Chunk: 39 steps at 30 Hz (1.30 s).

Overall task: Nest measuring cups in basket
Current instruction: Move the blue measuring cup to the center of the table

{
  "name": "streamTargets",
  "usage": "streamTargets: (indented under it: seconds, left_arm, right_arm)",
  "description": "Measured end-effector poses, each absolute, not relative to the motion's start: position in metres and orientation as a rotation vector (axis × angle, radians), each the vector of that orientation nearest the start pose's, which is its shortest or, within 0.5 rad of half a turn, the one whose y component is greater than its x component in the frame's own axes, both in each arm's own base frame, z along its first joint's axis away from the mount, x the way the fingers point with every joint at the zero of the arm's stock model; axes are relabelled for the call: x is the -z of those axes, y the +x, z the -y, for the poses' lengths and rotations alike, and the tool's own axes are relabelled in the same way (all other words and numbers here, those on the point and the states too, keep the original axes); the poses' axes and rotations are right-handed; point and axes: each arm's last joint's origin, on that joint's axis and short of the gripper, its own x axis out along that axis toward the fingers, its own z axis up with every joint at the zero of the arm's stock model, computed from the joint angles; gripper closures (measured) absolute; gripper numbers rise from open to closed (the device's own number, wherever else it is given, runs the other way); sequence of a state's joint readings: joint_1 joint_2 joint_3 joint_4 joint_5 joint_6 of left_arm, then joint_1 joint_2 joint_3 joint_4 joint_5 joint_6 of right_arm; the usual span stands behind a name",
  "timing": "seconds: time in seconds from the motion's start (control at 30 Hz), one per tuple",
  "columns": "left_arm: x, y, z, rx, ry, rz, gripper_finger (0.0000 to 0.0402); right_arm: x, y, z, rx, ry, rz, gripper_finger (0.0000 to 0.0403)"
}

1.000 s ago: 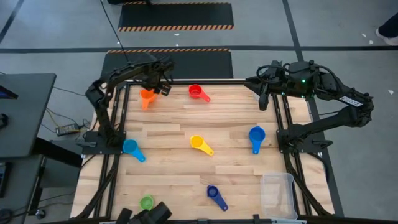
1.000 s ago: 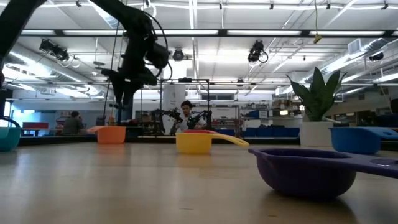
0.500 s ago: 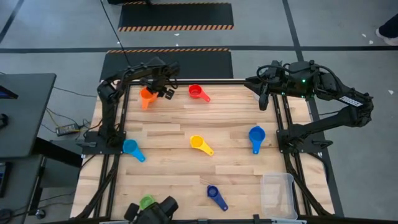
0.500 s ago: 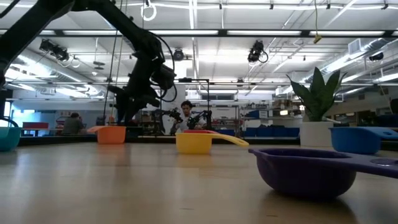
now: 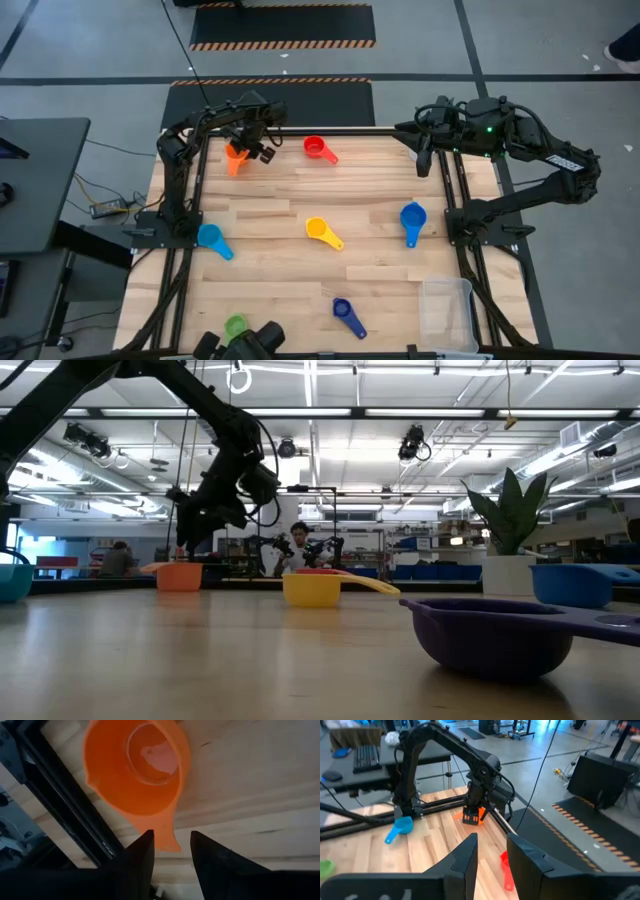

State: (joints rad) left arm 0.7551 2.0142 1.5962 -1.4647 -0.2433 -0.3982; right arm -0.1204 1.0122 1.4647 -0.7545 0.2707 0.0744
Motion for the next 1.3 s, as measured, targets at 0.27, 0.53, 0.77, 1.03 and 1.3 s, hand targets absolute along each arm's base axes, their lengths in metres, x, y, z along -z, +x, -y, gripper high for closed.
streamTargets:
  seconds: [0.27, 0.53, 0.77, 1.03, 1.3]
  left_arm:
    - [-0.310, 0.261, -0.207, -1.029, -0.563, -1.402, 0.0267]
    - [-0.417, 0.238, -0.135, -0.894, -0.432, -0.931, 0.0267]
    - [-0.463, 0.209, -0.076, -0.710, -0.362, -0.664, 0.0267]
    - [-0.475, 0.195, -0.046, -0.604, -0.373, -0.602, 0.0267]
    - [-0.475, 0.197, -0.038, -0.568, -0.361, -0.604, 0.0267]
  right_arm:
    - [-0.459, 0.163, 0.028, 0.391, -0.003, -0.309, 0.0293]
    - [-0.450, 0.166, 0.028, 0.380, -0.056, -0.411, 0.0293]
    - [-0.435, 0.180, 0.029, 0.370, -0.069, -0.542, 0.0293]
    - [-0.405, 0.181, 0.029, 0.438, 0.176, -0.826, 0.0293]
    - [-0.371, 0.191, 0.038, 0.733, 0.632, -1.113, 0.0293]
